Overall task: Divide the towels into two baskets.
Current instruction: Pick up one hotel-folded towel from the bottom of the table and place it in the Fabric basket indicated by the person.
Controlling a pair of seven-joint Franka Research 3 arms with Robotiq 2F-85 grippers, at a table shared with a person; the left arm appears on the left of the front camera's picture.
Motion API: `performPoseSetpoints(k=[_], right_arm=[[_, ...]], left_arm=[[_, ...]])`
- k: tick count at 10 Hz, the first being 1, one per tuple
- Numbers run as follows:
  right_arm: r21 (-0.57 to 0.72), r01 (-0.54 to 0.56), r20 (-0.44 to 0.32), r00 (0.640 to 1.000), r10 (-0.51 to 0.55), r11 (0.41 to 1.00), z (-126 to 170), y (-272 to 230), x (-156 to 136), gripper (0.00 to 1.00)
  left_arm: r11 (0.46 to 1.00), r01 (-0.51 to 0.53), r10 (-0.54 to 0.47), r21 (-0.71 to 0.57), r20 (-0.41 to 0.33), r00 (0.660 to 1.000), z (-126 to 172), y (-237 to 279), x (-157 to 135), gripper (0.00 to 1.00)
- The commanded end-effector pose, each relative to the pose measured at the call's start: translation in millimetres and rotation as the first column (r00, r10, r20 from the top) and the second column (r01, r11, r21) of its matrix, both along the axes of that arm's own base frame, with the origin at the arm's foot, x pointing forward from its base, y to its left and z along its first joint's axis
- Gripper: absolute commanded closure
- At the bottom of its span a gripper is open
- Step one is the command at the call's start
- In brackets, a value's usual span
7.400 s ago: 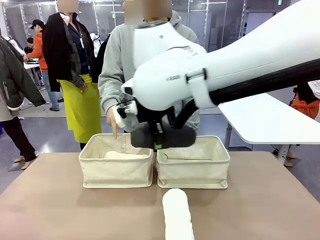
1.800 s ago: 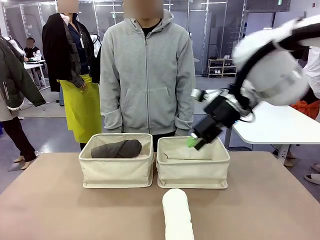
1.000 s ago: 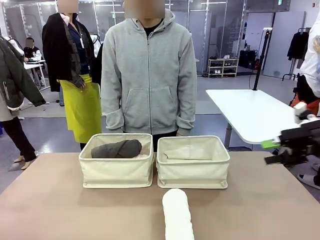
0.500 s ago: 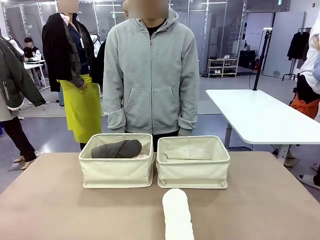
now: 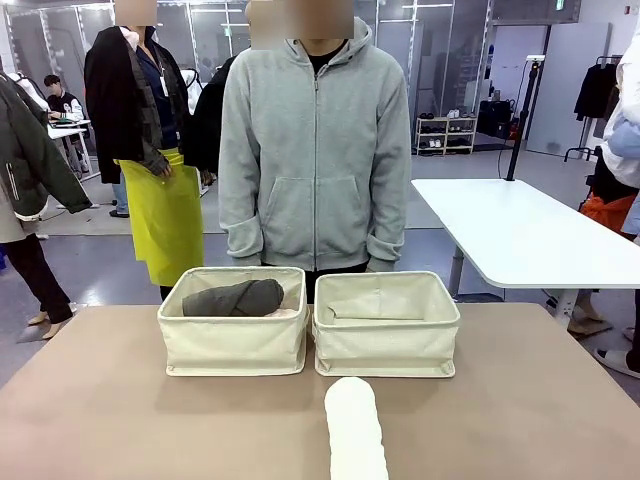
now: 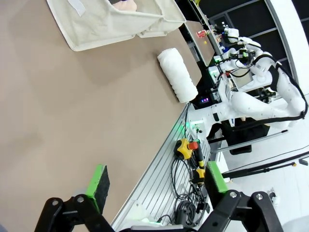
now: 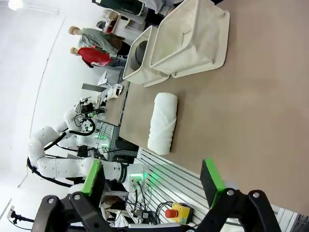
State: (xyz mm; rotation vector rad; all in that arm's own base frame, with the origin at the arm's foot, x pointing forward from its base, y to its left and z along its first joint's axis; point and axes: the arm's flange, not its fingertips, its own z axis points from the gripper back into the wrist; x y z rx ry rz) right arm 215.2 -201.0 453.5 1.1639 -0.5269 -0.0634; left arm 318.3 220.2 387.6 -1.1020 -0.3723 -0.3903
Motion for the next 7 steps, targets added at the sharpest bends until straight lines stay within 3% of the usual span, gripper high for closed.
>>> performPoseSetpoints(k=[1,7], right_arm=[[0.002,-0.01,0.016,1.0,0.01,1.0,-0.1,6.5,14.6,0.0],[0.002,-0.01,0.016,1.0,0.01,1.0,-0.1,6.5,14.6,0.0]], left_arm=[[1.0,0.001,-0.001,0.005,-0.002,1.0,3.3,2.1,-3.0,0.0],[1.0,0.001,-0.001,0.005,-0.002,1.0,3.3,2.1,-3.0,0.0]])
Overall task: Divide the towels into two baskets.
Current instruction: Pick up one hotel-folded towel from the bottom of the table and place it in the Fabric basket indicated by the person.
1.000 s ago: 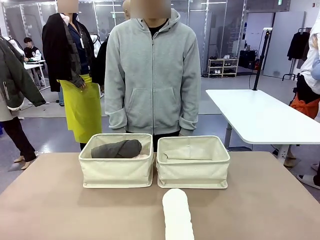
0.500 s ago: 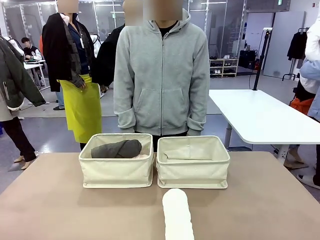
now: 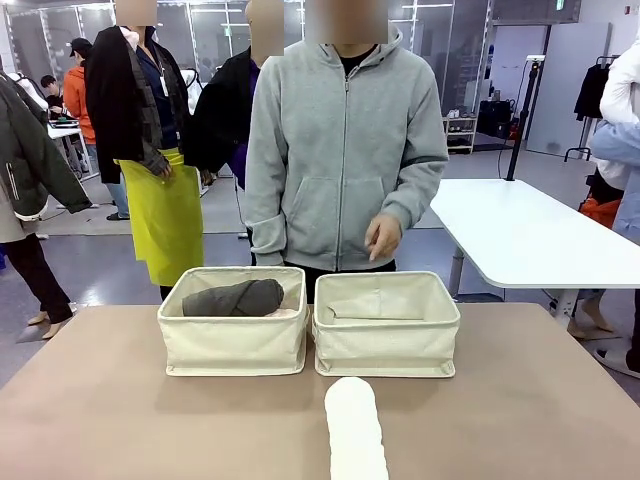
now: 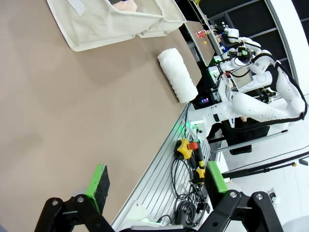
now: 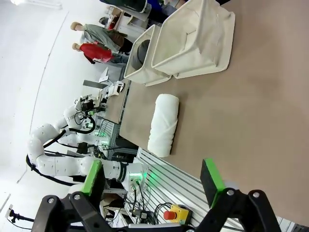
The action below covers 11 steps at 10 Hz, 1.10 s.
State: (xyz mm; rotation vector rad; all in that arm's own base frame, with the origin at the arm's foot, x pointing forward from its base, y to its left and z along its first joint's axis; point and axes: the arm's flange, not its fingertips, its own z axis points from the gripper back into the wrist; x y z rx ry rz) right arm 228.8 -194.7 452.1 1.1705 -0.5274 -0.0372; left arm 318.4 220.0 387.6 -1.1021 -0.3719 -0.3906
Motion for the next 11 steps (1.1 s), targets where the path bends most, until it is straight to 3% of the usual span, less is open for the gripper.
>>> performPoseSetpoints(k=[1,9,10,11], right_arm=[[0.002,0.01,0.001,1.0,-0.01,1.0,1,0,1,0.0],[0.0,0.0,0.0,1.0,0.0,1.0,0,0,0,0.0],[-0.097,-0.072,-0.02,0.997,0.071,0.993,11,28,6,0.0],[-0.159,-0.123,-0.088,0.99,0.11,0.98,15,64,20,0.0]], left_arm=[[1.0,0.001,-0.001,0.004,-0.002,1.0,3,2,-3,0.0],[1.0,0.001,-0.001,0.004,-0.002,1.0,3,2,-3,0.0],[1.0,0.001,-0.001,0.004,-0.002,1.0,3,2,-3,0.0],[1.0,0.001,-0.001,0.004,-0.002,1.0,3,2,-3,0.0]])
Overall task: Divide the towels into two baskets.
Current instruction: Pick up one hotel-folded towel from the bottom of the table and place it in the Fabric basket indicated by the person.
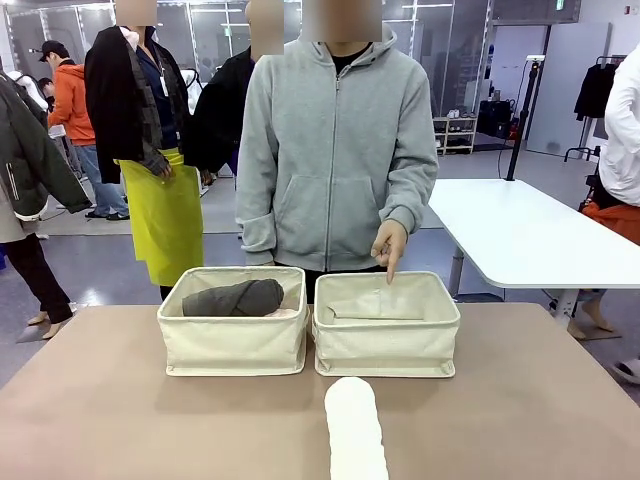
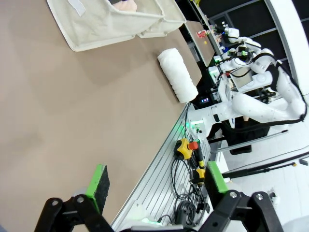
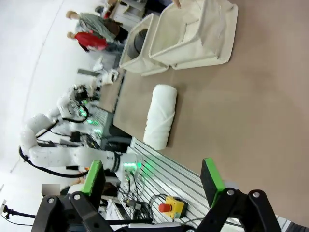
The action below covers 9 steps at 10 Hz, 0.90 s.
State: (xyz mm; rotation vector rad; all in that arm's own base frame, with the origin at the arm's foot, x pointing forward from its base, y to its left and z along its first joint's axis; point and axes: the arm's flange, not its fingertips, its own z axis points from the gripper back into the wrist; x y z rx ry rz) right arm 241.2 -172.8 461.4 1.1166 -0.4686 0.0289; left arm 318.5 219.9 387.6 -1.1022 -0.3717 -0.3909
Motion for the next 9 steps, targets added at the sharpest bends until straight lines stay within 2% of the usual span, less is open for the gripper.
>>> performPoseSetpoints(k=[1,3,5,7,9], right_arm=[[-0.155,-0.076,-0.116,0.992,0.058,0.985,5,73,17,0.0],[-0.179,-0.124,-0.175,0.98,0.092,0.976,12,137,28,0.0],[-0.329,-0.164,-0.241,0.967,0.086,0.93,11,210,29,0.0],[-0.408,-0.197,-0.299,0.951,0.073,0.891,3,273,32,0.0],[-0.504,-0.241,-0.325,0.943,0.076,0.829,-8,326,41,0.0]], left_arm=[[1.0,0.0,0.0,0.004,-0.002,1.0,3,2,-3,0.0],[1.0,0.0,0.0,0.004,-0.002,1.0,3,2,-3,0.0],[1.0,0.0,0.0,0.004,-0.002,1.0,3,2,-3,0.0],[1.0,0.0,0.0,0.004,-0.002,1.0,3,2,-3,0.0],[1.0,0.0,0.0,0.004,-0.002,1.0,3,2,-3,0.0]])
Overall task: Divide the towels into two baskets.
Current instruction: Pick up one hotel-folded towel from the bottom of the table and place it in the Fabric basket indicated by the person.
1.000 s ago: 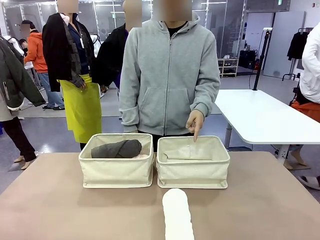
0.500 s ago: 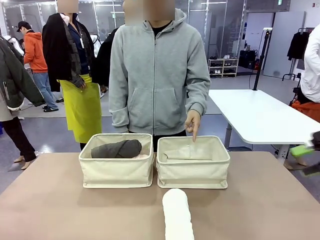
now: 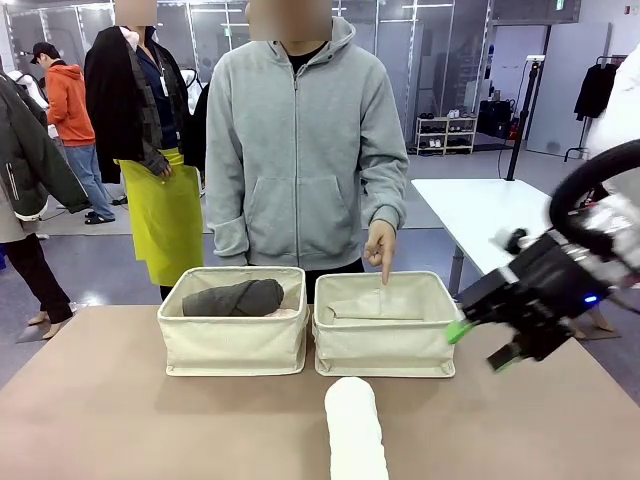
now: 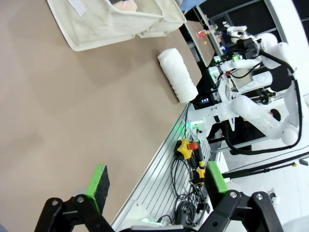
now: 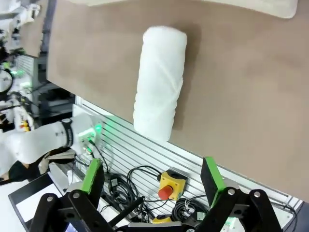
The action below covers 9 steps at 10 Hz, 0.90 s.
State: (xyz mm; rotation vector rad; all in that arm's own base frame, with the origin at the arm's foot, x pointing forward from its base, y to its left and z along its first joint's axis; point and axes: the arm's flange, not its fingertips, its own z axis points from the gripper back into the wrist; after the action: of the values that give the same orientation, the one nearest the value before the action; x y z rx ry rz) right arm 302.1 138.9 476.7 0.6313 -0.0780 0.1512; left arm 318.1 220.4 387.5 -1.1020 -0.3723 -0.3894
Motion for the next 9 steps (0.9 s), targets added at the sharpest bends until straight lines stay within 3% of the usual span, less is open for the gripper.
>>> performPoseSetpoints(k=[1,5,9], right_arm=[[-0.084,-0.007,-0.022,1.0,0.005,0.996,-28,29,-18,0.0],[-0.123,0.01,-0.043,0.999,-0.015,0.992,-62,68,-12,0.0],[-0.179,-0.017,-0.017,1.0,0.014,0.984,-97,120,1,0.0]], left_arm=[[1.0,0.002,-0.002,0.005,-0.002,1.0,3,2,-3,0.0],[1.0,0.002,-0.002,0.005,-0.002,1.0,3,2,-3,0.0],[1.0,0.002,-0.002,0.005,-0.002,1.0,3,2,-3,0.0]])
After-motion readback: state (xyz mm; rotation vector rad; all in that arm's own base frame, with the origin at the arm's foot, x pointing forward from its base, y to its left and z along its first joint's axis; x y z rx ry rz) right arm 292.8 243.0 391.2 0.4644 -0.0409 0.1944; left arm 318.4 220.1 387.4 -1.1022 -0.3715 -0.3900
